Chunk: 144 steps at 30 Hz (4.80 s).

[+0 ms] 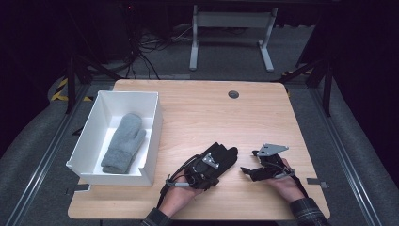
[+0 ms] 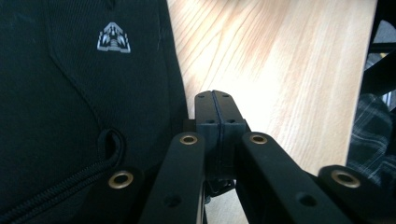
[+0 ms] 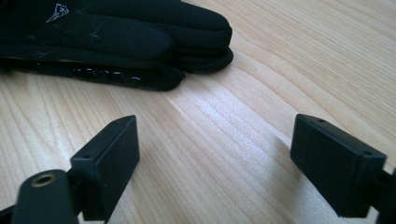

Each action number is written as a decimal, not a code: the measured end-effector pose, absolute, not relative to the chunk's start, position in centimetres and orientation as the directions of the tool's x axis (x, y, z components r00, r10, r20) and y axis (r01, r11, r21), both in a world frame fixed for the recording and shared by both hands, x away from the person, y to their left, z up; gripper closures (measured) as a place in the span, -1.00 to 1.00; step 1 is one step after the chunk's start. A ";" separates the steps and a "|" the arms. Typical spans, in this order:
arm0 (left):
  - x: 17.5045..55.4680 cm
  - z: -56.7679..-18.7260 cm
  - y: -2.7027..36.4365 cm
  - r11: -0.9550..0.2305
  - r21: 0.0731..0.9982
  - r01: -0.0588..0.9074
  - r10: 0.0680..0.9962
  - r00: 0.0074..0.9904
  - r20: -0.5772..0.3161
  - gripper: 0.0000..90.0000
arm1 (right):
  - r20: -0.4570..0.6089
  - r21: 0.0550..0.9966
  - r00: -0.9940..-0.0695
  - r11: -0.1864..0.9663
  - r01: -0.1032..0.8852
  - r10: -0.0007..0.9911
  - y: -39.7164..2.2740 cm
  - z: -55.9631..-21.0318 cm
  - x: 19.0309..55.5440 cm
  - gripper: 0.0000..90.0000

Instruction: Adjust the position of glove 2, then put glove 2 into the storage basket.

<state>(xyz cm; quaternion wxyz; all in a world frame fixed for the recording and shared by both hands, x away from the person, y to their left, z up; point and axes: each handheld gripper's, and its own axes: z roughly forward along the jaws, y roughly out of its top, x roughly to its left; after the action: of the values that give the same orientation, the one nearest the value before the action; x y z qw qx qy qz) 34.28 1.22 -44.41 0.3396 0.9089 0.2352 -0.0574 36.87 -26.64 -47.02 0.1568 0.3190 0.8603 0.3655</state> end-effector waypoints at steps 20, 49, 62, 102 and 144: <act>37.6 -42.0 3.0 -0.590 0.669 0.452 0.497 0.856 -0.140 -0.54 | -0.034 0.727 -0.737 0.523 0.445 0.675 -26.6 -47.0 36.9 -0.69; 39.0 -45.5 1.8 -0.672 0.567 0.477 0.519 0.849 -0.099 -0.57 | -0.034 0.727 -0.724 0.514 0.455 0.689 -26.6 -47.0 36.9 -0.69; 38.7 -44.8 1.8 -0.672 0.550 0.496 0.488 0.855 -0.175 0.54 | -0.034 0.726 -0.721 0.513 0.458 0.692 -26.6 -47.0 36.9 -0.69; 39.1 -29.4 7.1 -0.567 0.654 0.501 0.550 0.821 -0.152 0.59 | -0.028 0.730 -0.718 0.505 0.460 0.695 -26.6 -47.0 37.0 -0.67; 39.7 -26.9 22.4 -0.335 0.693 0.639 0.793 0.588 -0.158 0.59 | -0.030 0.730 -0.711 0.502 0.464 0.702 -26.6 -47.0 37.0 -0.67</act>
<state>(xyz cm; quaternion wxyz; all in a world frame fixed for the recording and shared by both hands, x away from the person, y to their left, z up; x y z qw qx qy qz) 39.73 22.36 -26.87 0.3705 0.8103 0.4418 0.1044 36.98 -26.62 -47.03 0.1639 0.3427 0.8509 0.3628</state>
